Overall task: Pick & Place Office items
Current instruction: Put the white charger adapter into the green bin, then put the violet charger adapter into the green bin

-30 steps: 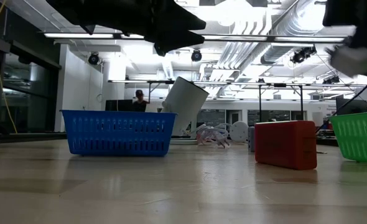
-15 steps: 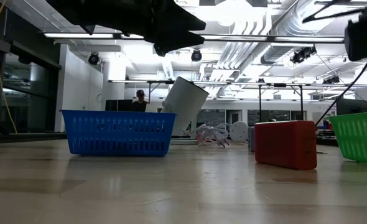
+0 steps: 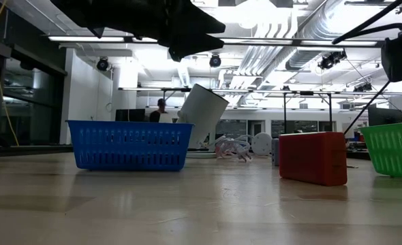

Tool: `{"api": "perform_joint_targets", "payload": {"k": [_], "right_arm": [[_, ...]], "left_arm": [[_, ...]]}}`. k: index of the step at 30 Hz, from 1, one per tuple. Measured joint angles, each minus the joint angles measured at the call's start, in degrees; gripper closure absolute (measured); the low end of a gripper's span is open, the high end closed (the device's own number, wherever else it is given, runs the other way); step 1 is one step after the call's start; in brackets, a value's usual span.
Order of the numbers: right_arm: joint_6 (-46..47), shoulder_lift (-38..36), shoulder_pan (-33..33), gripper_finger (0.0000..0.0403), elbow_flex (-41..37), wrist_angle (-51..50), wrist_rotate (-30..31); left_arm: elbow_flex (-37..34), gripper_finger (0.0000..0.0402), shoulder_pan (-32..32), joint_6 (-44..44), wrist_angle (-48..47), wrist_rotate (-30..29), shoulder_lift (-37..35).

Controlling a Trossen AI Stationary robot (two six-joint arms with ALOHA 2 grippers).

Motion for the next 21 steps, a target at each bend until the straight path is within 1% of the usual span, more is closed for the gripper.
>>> {"api": "perform_joint_targets", "payload": {"k": [11, 16, 21], "right_arm": [[-0.49, 0.00, 0.00, 0.0247, 0.00, -0.01, 0.18], [-3.85, -0.39, -0.07, 0.0248, 0.00, 0.39, 1.91], [-7.71, -3.23, -2.33, 0.0248, 0.00, 0.34, 1.45]], "left_arm": [[0.00, 0.0175, 0.00, 0.00, 0.00, 0.01, 0.00], [0.00, 0.0175, 0.00, 0.00, 0.00, 0.01, 0.00], [0.00, 0.0175, 0.00, -0.18, -0.01, 0.02, 0.00]]}}
